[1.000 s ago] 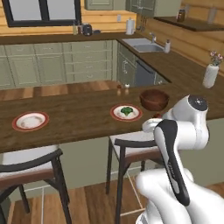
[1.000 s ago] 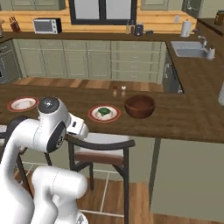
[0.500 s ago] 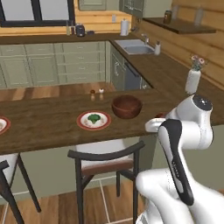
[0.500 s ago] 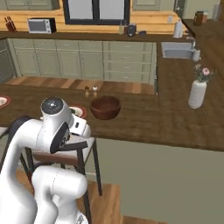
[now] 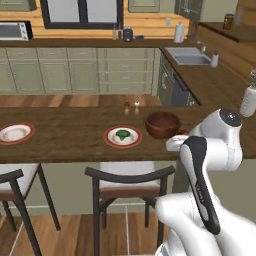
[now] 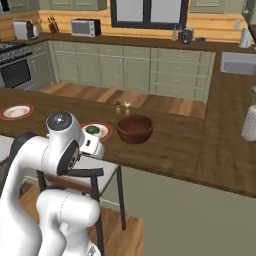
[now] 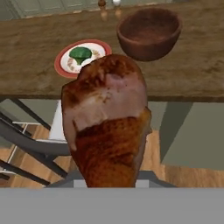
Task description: Pick the chicken drumstick and broccoli from their plates and place them in the bowl. Then put the bowl in the fridge.
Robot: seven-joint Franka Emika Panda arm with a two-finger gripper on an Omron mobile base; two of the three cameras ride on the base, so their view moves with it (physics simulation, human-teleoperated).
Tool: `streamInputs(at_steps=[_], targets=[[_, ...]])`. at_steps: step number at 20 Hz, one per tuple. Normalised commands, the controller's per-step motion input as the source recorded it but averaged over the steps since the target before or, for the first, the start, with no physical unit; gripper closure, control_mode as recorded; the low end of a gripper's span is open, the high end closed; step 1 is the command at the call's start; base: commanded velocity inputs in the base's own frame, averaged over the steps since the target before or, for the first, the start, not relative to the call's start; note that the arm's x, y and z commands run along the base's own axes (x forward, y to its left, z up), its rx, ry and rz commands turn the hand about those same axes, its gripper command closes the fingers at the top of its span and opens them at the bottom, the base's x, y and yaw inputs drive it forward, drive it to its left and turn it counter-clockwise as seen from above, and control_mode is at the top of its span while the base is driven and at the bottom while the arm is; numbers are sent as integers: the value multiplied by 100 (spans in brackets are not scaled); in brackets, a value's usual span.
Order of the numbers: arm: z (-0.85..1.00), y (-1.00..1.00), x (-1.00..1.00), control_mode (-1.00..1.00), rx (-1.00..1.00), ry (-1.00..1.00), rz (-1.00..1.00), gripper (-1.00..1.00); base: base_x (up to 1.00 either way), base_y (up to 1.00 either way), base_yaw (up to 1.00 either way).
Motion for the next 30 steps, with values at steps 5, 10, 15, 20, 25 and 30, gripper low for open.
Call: streamInputs(at_steps=[5,10,15,20,25,30], targets=[[0,0,0,100,0,0,0,100,-43,-98,33],[0,0,0,100,0,0,0,100,91,-26,25],[0,0,0,100,0,0,0,100,95,-24,27],[0,0,0,100,0,0,0,100,26,-99,52],[0,0,0,100,0,0,0,100,73,-49,38],[8,0,40,-100,1,2,5,100,60,0,14]])
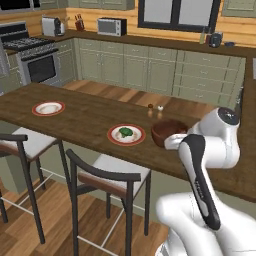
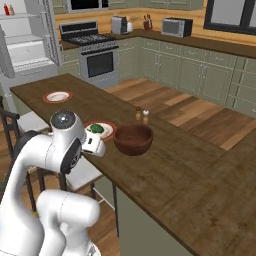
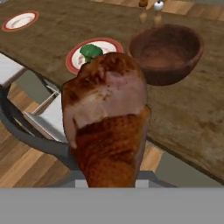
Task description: Pick the chicken drumstick and broccoli from their plates and place them in the bowl. Then put the bowl in the fridge.
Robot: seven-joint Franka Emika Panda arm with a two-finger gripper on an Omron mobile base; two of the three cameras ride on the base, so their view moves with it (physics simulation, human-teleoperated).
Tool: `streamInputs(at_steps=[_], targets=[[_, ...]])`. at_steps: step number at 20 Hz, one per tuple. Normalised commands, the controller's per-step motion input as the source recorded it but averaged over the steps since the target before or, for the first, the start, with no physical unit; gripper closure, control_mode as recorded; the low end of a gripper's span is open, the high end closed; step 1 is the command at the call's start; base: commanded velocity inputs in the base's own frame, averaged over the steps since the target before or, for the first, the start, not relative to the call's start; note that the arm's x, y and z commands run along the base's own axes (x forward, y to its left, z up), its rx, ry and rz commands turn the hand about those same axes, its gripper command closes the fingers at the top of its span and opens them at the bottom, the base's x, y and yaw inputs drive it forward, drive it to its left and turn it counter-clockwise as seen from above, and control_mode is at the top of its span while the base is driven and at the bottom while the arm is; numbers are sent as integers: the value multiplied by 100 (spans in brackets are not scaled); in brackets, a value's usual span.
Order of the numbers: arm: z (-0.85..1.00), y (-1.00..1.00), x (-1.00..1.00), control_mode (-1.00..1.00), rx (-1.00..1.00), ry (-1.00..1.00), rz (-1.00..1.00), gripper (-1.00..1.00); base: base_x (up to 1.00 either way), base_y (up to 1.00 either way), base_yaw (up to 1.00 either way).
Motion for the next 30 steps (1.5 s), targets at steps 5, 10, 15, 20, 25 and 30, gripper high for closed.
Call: streamInputs(at_steps=[5,10,15,20,25,30], targets=[[27,-17,100,-100,0,20,0,100,0,0,0],[10,-63,100,-100,-1,26,-2,100,0,0,0],[-43,-75,100,-100,0,10,0,100,0,0,0],[-42,-20,100,-100,-1,11,-1,100,0,0,0],[-29,4,94,-100,-4,17,-3,100,0,0,0],[-55,0,59,-100,-5,3,0,100,0,0,0]])
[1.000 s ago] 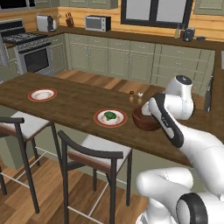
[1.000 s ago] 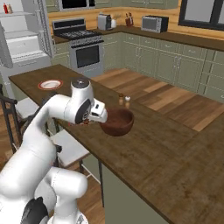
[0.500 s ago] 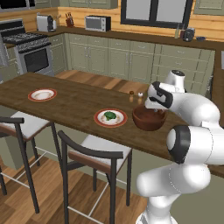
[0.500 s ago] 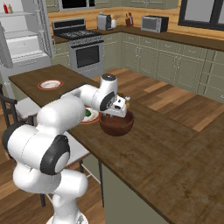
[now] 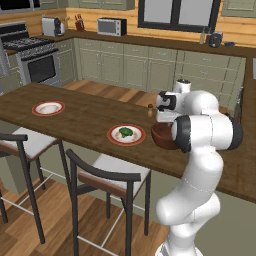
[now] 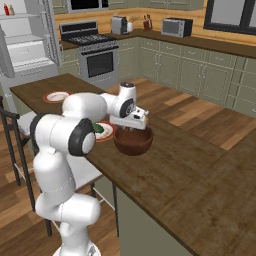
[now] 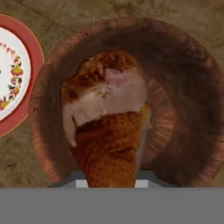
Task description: Pick the chicken drumstick and broccoli from their plates and place them in the bowl. Then put the bowl in the fridge.
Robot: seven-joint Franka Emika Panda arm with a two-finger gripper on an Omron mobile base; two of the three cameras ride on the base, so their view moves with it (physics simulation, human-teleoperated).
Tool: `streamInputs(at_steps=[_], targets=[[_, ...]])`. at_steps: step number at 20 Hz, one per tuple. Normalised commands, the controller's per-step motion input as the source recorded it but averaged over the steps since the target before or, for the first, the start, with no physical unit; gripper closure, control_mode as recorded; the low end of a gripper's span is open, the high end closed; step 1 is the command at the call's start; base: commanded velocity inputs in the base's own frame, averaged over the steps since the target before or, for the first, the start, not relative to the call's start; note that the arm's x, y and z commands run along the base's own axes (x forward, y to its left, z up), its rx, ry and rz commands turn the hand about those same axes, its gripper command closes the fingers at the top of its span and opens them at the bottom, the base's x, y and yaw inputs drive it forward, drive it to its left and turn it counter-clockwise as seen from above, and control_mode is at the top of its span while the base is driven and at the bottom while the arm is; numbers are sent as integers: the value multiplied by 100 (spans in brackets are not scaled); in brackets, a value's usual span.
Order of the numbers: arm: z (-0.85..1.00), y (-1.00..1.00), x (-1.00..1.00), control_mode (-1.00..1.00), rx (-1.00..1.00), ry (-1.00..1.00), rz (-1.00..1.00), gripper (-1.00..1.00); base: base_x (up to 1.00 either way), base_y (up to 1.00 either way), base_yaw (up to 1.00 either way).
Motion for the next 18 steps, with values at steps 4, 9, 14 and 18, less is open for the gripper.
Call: streamInputs(at_steps=[4,9,14,18], targets=[[-64,-6,14,-100,-4,7,0,100,0,0,0],[-60,-12,18,-100,-1,1,0,100,0,0,0],[-29,-1,21,-100,0,0,0,-100,0,0,0],[0,0,14,-100,0,0,0,-100,0,0,0]])
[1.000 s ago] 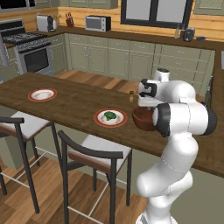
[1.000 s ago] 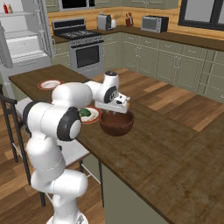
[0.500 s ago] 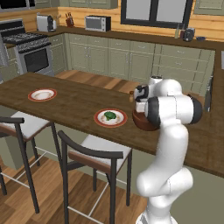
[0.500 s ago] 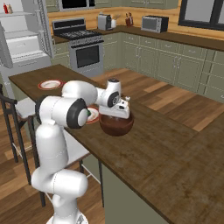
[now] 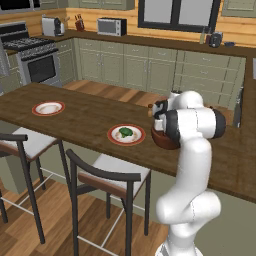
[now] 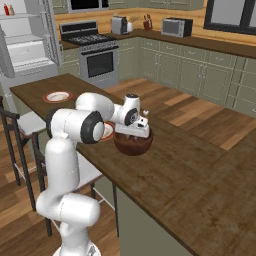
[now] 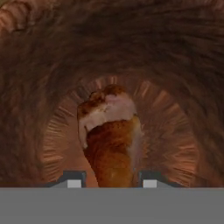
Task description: Pick the chicken drumstick and broccoli from their plates and place them in the bowl. Then put the bowl in the fridge.
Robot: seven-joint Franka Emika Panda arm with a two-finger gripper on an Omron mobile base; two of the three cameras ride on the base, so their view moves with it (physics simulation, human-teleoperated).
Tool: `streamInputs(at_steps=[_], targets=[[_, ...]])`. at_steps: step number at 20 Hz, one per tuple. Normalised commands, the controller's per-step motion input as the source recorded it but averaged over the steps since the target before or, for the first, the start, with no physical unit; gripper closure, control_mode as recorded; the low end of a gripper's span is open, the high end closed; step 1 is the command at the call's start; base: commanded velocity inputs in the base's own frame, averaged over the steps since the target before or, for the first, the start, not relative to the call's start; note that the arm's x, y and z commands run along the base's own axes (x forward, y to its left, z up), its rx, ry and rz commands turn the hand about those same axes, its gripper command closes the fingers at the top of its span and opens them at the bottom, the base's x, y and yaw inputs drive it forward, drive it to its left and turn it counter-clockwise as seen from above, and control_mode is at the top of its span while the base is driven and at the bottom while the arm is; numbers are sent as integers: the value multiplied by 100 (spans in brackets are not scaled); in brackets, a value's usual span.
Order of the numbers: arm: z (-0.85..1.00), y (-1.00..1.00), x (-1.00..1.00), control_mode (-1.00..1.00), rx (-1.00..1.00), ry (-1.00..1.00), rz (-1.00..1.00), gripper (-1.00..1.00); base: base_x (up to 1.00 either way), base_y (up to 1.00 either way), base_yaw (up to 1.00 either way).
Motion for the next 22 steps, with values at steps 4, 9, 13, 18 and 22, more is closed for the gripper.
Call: streamInputs(at_steps=[4,9,13,18,22], targets=[[0,1,10,-100,0,-2,0,-100,0,0,0],[45,15,-39,-100,0,-16,-2,-100,0,0,0],[71,53,-74,-100,3,-15,0,-100,0,0,0],[33,93,-51,-100,7,-2,0,-100,0,0,0],[68,84,-40,-100,-1,-9,5,-100,0,0,0]])
